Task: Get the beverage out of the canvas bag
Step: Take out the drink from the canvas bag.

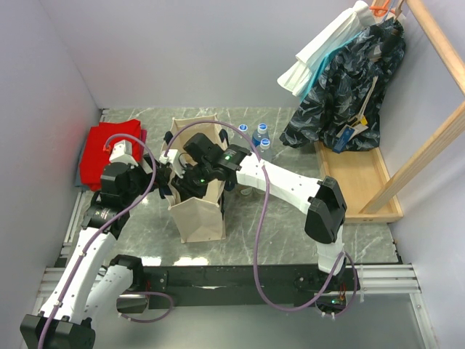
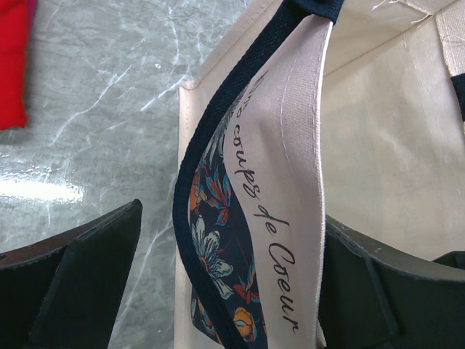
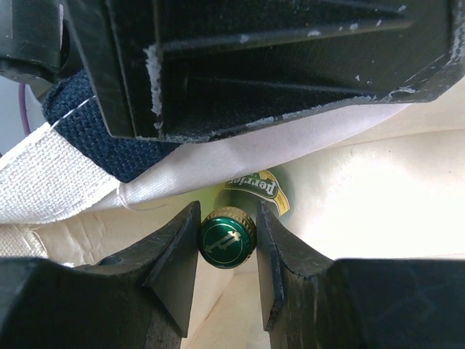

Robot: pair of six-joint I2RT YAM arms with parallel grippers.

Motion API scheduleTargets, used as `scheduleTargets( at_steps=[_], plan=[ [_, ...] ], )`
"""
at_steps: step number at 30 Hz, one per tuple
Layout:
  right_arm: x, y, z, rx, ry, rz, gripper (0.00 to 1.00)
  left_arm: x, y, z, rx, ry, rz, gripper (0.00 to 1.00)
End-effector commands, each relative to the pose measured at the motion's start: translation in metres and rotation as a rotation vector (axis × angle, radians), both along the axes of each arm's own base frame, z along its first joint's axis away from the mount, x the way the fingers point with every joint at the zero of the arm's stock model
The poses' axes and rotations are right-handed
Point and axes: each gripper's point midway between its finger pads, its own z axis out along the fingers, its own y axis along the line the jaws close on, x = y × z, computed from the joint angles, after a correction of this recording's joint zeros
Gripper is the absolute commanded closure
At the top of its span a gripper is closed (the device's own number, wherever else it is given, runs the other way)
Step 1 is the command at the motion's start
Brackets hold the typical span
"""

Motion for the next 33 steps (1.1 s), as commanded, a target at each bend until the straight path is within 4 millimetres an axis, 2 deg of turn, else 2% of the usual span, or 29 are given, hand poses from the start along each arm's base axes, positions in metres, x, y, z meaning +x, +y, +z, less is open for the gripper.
scheduleTargets(
  at_steps=[1, 9, 17, 23, 33],
  plan=[
    [0.006, 0.001, 0.047, 0.089, -0.086, -0.028, 1.0, 0.003, -0.002, 0.015, 0.002, -0.05, -0.014, 0.04],
    [0.007, -0.002, 0.053, 0.091, -0.104, -0.044, 1.0, 0.002, -0.002, 0.016, 0.002, -0.053, -0.014, 0.04],
    [0.012, -0.004, 0.068, 0.12, -0.138, -0.072, 1.0, 0.002, -0.003, 0.017, -0.001, -0.055, -0.017, 0.04],
    [0.018, -0.004, 0.066, 0.116, -0.16, -0.101, 1.0, 0.002, -0.003, 0.017, 0.0, -0.056, -0.017, 0.04],
    [0.033, -0.008, 0.09, 0.143, -0.244, -0.158, 1.0, 0.003, -0.003, 0.015, 0.002, -0.048, -0.021, 0.04]
  ],
)
